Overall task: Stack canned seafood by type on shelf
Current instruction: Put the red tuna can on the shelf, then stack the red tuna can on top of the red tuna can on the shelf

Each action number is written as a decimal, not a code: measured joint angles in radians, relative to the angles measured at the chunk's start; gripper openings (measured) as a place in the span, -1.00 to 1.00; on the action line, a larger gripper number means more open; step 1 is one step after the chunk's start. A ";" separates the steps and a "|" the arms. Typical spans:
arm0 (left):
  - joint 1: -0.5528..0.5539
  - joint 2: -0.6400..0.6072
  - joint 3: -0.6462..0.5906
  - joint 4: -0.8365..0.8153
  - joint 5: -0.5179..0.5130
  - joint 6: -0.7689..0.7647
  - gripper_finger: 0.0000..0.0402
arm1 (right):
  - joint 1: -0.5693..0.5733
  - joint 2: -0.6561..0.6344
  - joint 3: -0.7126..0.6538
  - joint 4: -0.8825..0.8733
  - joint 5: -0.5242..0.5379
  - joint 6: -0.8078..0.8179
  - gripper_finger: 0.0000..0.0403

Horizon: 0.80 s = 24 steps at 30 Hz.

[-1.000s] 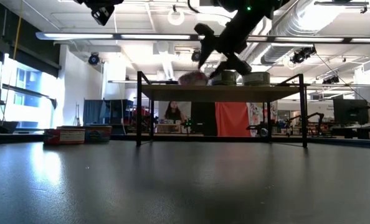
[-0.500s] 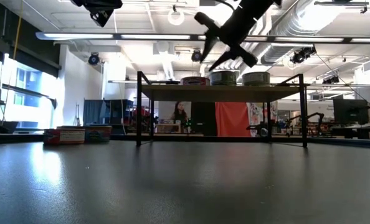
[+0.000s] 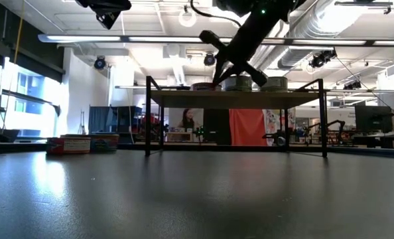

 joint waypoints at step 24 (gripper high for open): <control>0.054 -0.002 0.000 0.016 0.029 0.000 -1.00 | 0.047 -0.096 -0.001 0.008 0.103 -0.092 -1.00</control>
